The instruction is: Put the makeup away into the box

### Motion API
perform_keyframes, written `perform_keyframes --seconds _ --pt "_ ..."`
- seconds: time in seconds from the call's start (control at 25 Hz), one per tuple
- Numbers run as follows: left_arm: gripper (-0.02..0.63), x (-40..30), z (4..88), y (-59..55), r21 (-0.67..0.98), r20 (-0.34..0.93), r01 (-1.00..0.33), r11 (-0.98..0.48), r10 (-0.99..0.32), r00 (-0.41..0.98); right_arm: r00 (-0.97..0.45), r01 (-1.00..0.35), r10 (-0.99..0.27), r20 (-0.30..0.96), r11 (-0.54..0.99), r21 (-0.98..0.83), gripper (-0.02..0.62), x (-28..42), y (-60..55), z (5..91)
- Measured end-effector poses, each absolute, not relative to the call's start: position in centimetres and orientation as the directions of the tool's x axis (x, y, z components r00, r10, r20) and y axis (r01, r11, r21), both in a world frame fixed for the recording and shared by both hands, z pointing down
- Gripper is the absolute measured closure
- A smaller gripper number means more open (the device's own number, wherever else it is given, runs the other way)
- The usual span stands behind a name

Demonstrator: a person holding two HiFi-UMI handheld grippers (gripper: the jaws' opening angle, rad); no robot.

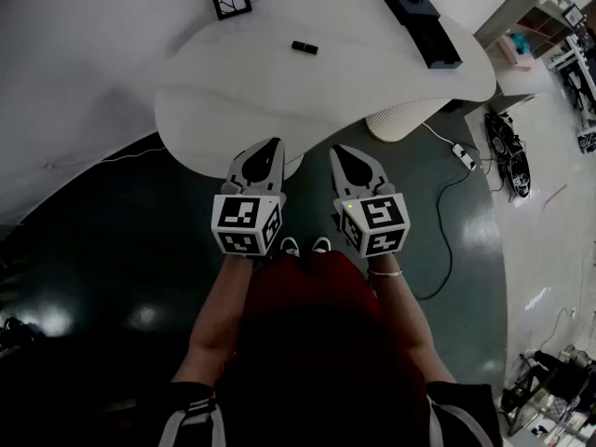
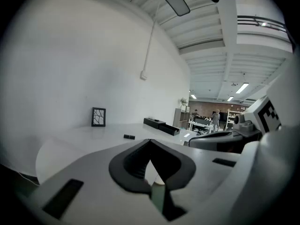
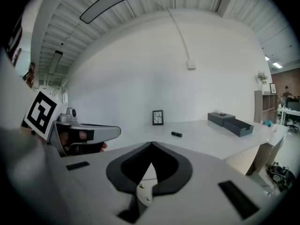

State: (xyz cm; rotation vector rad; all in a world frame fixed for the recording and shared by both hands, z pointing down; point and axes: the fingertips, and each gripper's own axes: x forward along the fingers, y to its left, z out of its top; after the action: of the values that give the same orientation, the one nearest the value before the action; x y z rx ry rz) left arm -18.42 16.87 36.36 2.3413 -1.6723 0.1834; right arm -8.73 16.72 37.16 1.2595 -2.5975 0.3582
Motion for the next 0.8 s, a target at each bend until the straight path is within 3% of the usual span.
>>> perform_keyframes --seconds 0.8 --pt "0.583 -12.4 35.3 16.3 0.102 0.243 -0.963 -0.249 -0.933 0.267 -0.644 -0.763 -0.723 0.252 0.633 -0.132 0.58 -2.7 14.4 35.8"
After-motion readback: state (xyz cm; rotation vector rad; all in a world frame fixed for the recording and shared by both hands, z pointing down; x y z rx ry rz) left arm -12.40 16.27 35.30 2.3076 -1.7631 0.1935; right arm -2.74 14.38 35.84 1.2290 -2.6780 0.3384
